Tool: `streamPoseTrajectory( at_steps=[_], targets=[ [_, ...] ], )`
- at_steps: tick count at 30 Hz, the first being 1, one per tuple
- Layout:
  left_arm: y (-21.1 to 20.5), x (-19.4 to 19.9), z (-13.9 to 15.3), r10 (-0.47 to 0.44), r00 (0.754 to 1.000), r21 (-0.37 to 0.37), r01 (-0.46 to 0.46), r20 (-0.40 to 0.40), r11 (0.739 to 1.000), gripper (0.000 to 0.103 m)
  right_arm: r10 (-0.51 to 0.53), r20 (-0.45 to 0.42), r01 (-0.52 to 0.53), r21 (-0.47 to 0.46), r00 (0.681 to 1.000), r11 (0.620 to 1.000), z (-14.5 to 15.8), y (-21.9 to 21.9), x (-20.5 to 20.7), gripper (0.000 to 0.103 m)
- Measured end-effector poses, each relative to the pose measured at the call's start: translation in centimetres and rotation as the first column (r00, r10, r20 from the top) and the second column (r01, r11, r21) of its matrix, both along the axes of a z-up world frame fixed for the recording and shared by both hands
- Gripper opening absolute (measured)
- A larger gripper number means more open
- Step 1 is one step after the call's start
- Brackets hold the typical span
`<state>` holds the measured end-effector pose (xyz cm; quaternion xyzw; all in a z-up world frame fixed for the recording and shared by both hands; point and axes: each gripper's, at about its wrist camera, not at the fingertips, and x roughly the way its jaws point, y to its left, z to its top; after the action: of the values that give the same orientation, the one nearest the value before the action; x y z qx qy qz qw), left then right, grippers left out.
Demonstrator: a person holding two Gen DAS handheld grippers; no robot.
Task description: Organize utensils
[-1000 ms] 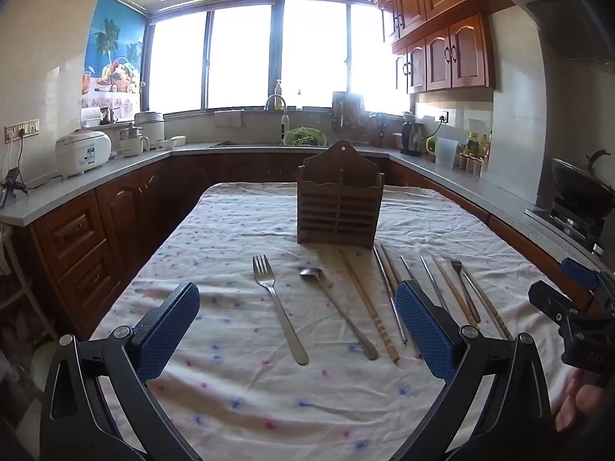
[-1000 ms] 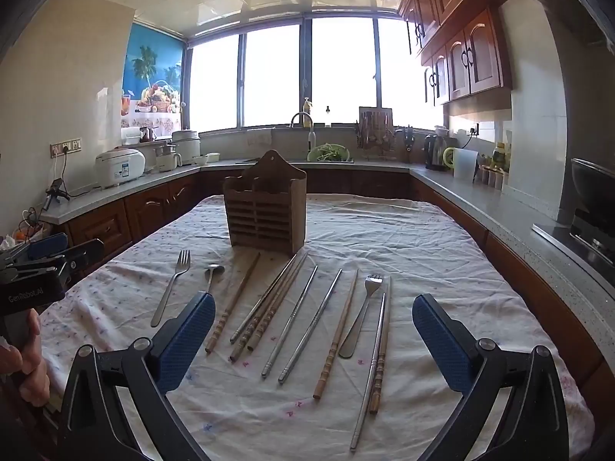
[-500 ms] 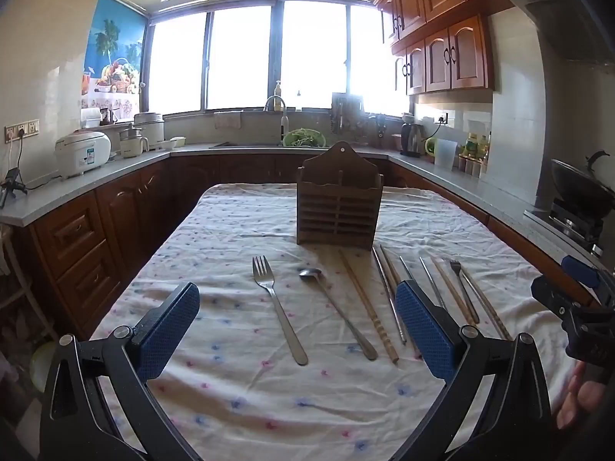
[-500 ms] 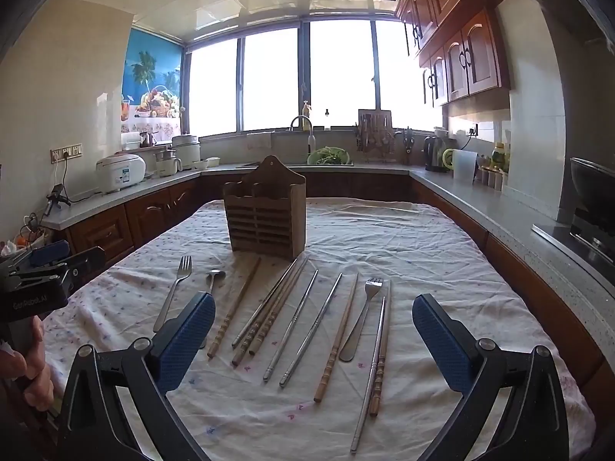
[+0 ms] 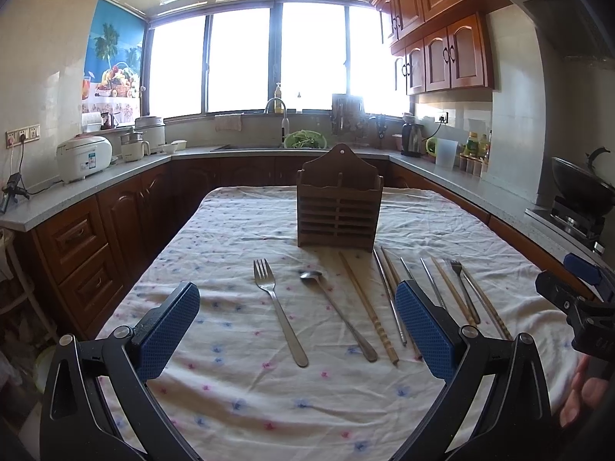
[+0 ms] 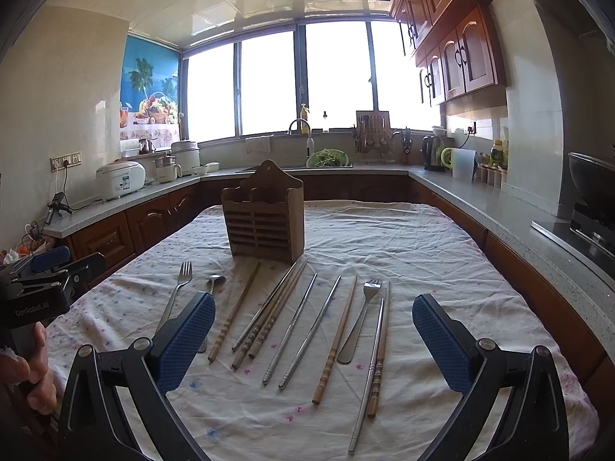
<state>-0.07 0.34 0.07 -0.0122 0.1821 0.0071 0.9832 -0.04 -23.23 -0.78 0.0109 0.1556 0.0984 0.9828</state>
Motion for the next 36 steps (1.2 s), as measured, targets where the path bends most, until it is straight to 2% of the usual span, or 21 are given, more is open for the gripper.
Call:
streamPoseTrajectory(
  at_steps=[36],
  targets=[
    [0.00, 0.39, 0.32, -0.010, 1.000, -0.010, 0.010, -0.003, 1.000, 0.103, 0.022, 0.009, -0.022, 0.027, 1.000, 0.999, 0.42, -0.06, 0.11, 0.103]
  ],
)
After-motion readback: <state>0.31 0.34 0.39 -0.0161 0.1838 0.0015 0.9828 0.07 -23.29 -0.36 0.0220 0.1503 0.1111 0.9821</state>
